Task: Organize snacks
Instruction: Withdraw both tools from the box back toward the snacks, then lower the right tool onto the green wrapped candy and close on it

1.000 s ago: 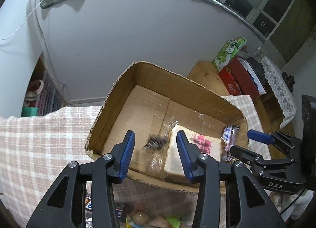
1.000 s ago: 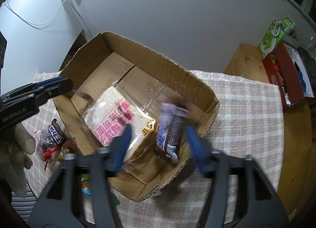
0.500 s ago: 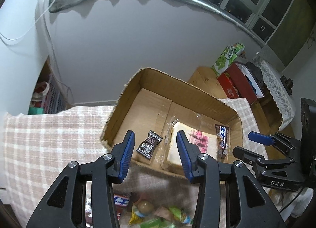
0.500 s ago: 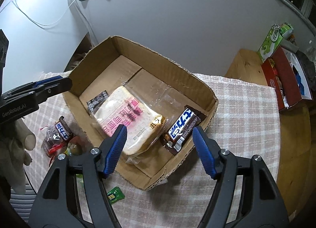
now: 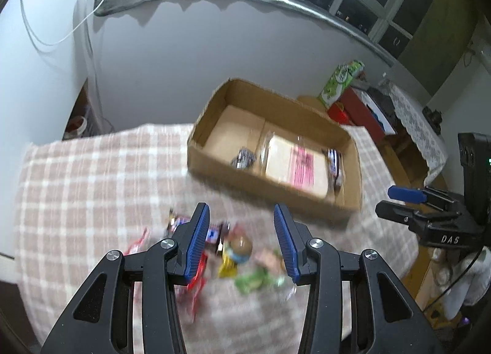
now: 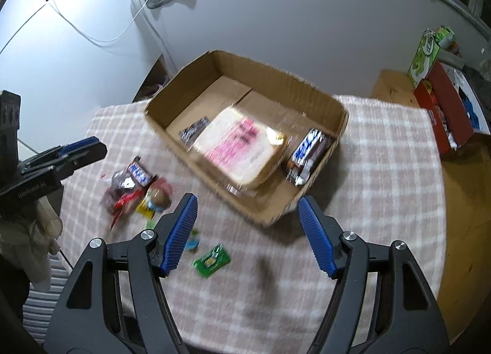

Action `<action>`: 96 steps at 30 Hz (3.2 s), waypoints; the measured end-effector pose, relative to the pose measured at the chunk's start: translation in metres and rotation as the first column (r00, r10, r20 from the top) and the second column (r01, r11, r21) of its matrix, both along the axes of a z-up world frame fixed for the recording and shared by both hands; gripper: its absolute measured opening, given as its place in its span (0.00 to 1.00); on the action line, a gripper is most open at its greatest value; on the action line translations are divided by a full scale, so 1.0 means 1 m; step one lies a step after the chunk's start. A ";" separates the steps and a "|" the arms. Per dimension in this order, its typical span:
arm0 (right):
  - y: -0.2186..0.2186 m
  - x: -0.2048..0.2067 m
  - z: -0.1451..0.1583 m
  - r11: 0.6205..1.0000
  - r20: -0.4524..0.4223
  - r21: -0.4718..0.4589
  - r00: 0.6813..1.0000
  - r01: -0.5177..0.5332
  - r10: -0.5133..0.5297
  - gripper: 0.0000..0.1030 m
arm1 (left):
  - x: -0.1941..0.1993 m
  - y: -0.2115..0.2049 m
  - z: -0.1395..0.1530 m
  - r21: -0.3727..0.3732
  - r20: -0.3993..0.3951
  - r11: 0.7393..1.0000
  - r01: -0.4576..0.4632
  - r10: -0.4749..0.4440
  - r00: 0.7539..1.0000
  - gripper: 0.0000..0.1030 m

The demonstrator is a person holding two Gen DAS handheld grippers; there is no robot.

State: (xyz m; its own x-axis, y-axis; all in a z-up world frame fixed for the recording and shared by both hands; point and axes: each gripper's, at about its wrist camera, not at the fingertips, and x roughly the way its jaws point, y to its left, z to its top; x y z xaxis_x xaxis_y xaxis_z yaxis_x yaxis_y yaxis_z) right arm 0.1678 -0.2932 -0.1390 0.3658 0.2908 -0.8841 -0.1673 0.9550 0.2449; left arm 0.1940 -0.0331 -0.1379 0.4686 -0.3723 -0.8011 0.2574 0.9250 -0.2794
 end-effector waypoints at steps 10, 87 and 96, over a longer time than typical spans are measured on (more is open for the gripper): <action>0.020 -0.042 -0.029 0.998 -0.094 0.057 0.995 -0.027 0.032 0.64 | -0.047 0.026 -0.025 0.051 -0.046 0.997 -0.051 0.054 0.998 0.41; 0.041 -0.017 -0.098 0.993 -0.190 -0.053 0.977 -0.109 0.098 0.48 | -0.054 -0.052 -0.081 -0.079 -0.200 0.982 0.170 -0.183 0.963 0.27; 0.045 -0.018 -0.104 0.992 -0.199 -0.051 0.975 -0.115 0.102 0.48 | -0.051 -0.086 -0.089 -0.021 -0.219 0.990 0.137 -0.139 0.966 0.27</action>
State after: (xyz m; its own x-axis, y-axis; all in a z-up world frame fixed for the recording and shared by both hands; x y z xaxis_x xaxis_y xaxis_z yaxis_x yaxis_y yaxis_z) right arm 0.1500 -0.2486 -0.2432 0.1533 0.2619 -0.9528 -0.2255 0.9481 0.2243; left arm 0.1433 -0.1193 -0.2270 0.2257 -0.4259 -0.8762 0.3143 0.8831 -0.3483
